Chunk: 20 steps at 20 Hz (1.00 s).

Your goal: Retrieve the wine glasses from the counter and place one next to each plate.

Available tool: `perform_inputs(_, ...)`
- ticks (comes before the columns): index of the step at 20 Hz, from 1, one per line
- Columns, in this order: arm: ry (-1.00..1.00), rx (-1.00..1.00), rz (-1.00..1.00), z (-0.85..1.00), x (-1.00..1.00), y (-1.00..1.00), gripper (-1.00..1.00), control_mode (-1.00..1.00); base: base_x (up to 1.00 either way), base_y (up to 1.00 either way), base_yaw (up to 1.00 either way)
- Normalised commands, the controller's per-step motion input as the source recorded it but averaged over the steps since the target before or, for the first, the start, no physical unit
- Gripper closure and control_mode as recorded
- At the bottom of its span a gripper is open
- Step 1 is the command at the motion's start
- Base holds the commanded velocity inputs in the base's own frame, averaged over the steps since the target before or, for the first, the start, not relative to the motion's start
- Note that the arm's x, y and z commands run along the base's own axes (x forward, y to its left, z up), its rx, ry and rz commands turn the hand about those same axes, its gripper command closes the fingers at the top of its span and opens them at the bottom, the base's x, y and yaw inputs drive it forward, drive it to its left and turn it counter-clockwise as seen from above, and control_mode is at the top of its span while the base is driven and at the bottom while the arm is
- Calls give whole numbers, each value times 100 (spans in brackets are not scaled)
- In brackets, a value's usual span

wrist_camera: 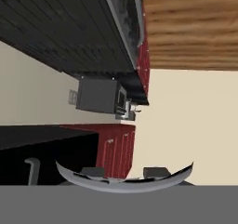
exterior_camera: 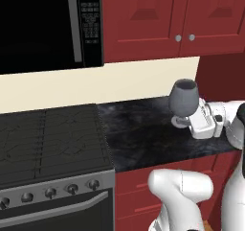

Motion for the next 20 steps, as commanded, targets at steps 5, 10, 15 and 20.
perform_inputs(5,-4,1,6,77,-72,0,100,-100,0,0,0)
perform_inputs(10,0,2,2,58,-50,-2,100,-100,0,0,0)
perform_inputs(15,0,0,0,0,0,0,100,100,-53,32,17)
perform_inputs(20,0,0,0,0,0,0,100,100,-91,98,26)
